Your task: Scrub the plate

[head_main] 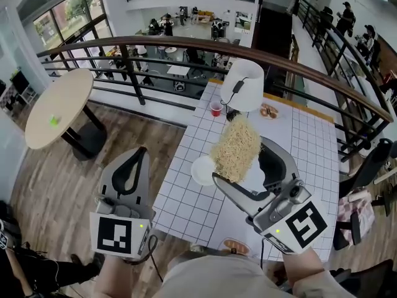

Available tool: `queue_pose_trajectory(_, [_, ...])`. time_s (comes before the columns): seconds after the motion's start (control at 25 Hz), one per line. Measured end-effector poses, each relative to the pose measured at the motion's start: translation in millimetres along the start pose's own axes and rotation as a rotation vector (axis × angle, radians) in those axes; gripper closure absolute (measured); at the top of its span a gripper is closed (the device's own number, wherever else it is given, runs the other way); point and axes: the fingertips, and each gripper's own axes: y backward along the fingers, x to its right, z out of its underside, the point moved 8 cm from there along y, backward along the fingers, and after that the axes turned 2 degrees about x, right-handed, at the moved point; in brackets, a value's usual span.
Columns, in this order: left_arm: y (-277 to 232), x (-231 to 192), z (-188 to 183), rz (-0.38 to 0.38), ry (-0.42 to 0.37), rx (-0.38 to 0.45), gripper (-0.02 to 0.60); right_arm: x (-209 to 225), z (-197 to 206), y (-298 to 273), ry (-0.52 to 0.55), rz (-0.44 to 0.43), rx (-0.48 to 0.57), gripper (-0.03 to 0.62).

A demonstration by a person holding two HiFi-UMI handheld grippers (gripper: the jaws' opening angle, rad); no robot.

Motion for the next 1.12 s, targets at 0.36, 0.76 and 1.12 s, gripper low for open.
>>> queue_pose_trajectory(0.36, [7.8, 24.7, 12.9, 0.014, 0.026, -0.019, 0.566, -22.1, 31.2, 15.5, 0.041, -0.04, -0.129, 0.227])
queue_pose_trajectory(0.76, [16.4, 47.4, 48.2, 0.07, 0.022, -0.123, 0.566, -42.0, 77.7, 39.7, -0.088, -0.032, -0.212, 0.228])
queue_pose_trajectory(1.12, [16.4, 57.5, 53.9, 0.102, 0.05, -0.15, 0.566, -43.0, 80.2, 39.6, -0.105, -0.009, -0.214, 0.229])
